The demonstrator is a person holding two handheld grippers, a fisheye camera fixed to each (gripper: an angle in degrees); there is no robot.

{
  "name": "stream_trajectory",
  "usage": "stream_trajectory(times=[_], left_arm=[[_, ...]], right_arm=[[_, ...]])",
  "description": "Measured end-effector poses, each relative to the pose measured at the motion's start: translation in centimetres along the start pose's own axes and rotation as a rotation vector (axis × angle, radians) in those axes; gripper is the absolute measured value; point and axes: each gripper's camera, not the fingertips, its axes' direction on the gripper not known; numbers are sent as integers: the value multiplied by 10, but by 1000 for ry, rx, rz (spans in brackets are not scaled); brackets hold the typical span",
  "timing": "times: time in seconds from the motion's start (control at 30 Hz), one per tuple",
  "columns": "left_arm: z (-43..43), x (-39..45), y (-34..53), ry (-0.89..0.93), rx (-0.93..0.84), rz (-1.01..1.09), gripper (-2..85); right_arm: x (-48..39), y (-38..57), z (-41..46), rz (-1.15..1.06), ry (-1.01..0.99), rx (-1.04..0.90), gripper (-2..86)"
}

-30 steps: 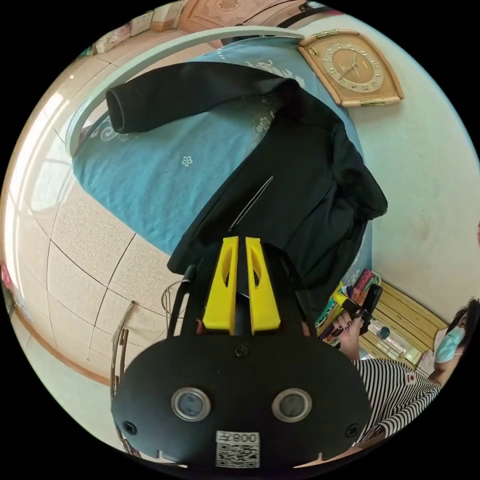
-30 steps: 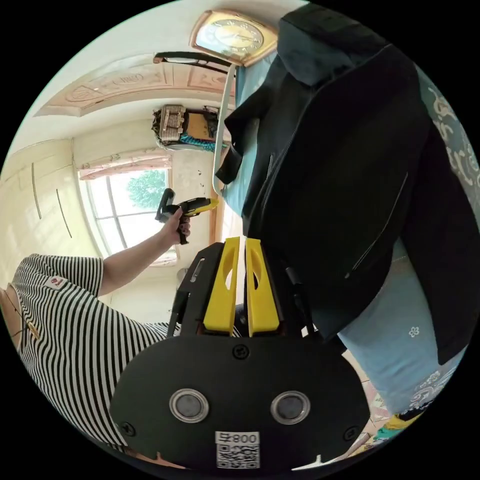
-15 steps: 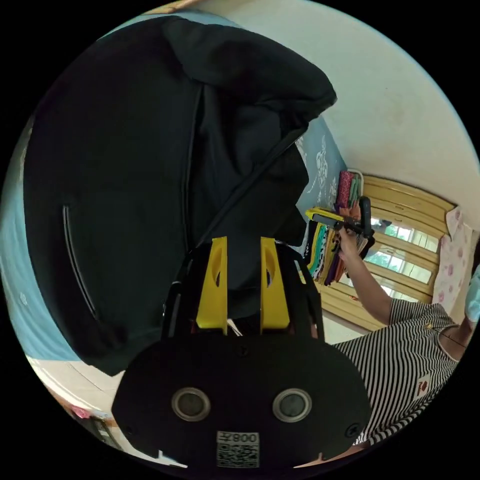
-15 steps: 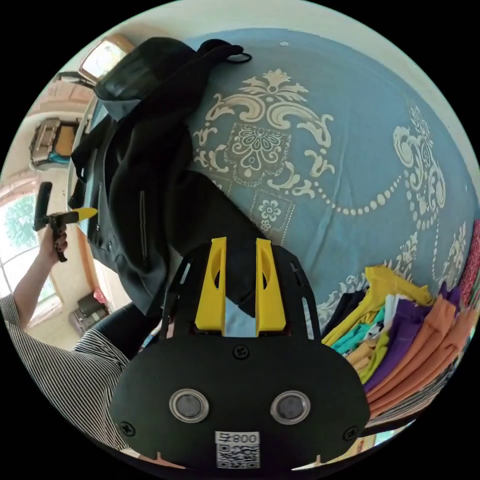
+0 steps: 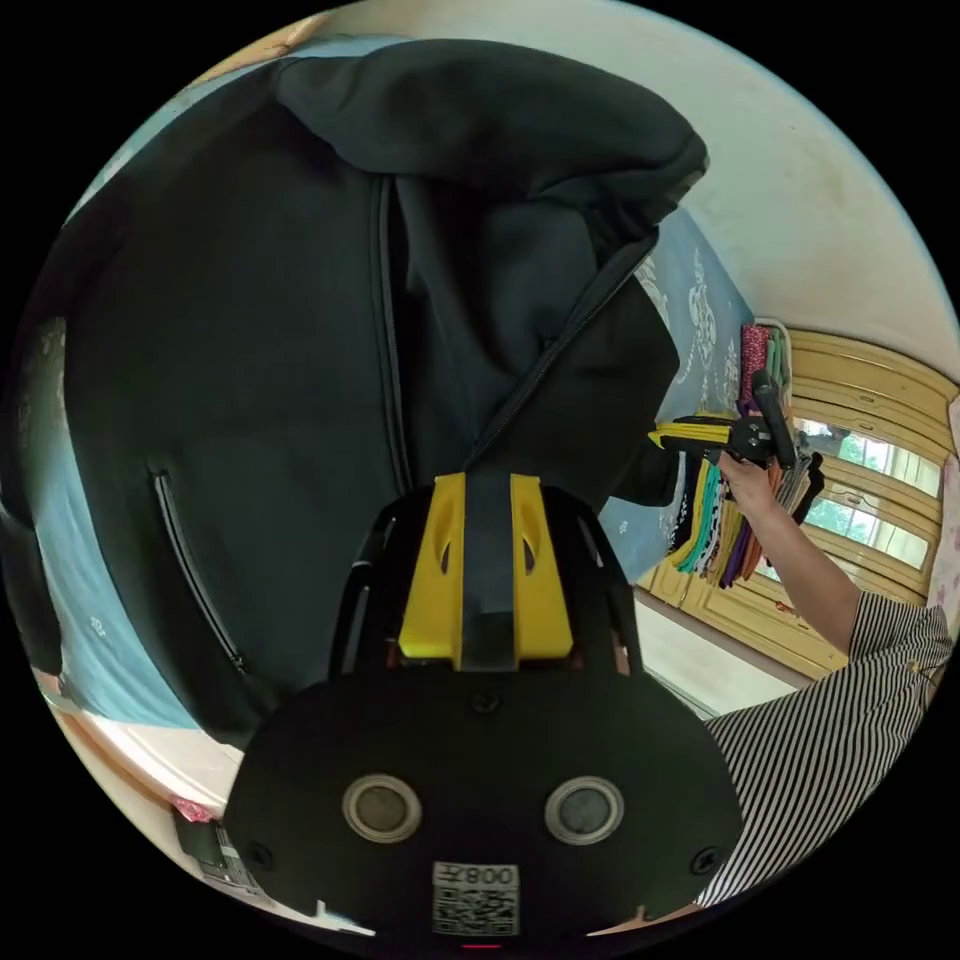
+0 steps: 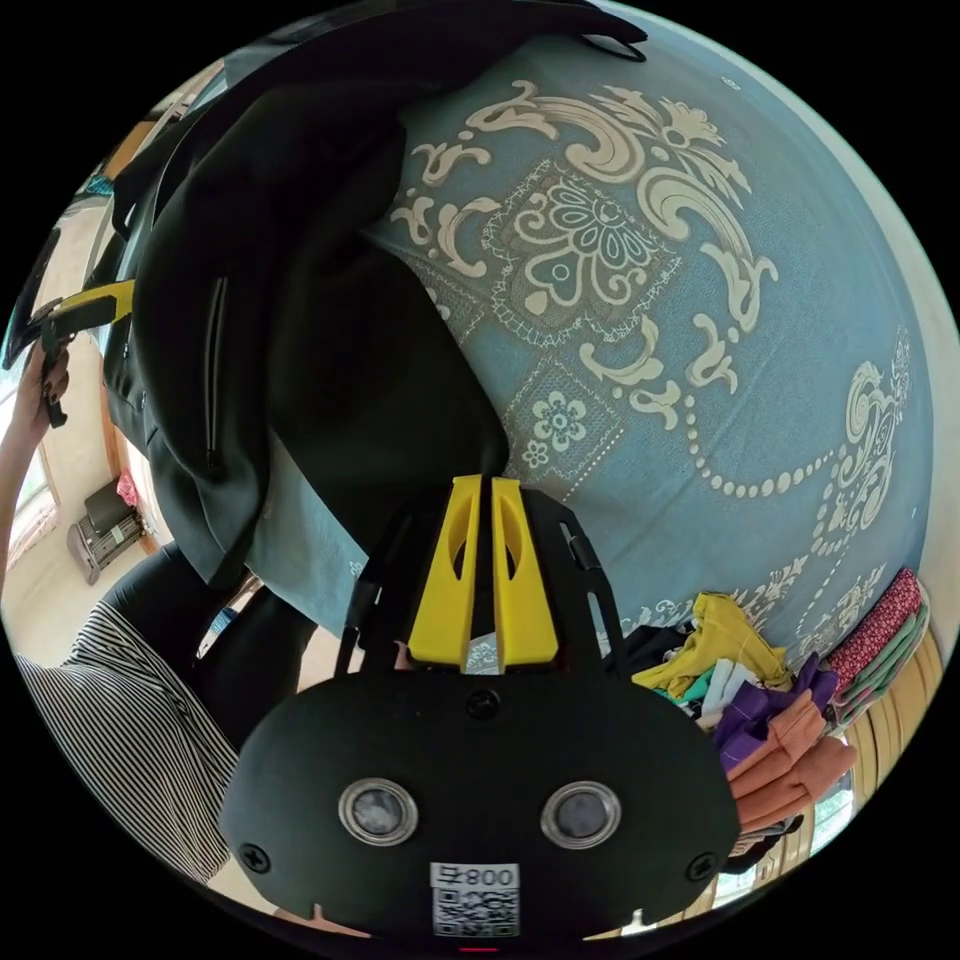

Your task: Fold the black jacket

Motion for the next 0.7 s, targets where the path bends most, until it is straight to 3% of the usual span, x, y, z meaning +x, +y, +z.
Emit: stream_trajectory(times=[0.2, 0.37, 0.53, 0.7], left_arm=[[40, -12, -25, 69, -153, -20, 40], [23, 0, -21, 154, -151, 9, 30], [5, 20, -10, 338, -119, 39, 28], [21, 32, -19, 380, -89, 36, 33]], right_arm=[[0, -21, 7, -48, -2, -52, 13], [44, -10, -60, -29, 118, 9, 10], [166, 34, -200, 124, 361, 151, 11], [283, 46, -279, 272, 440, 257, 18]])
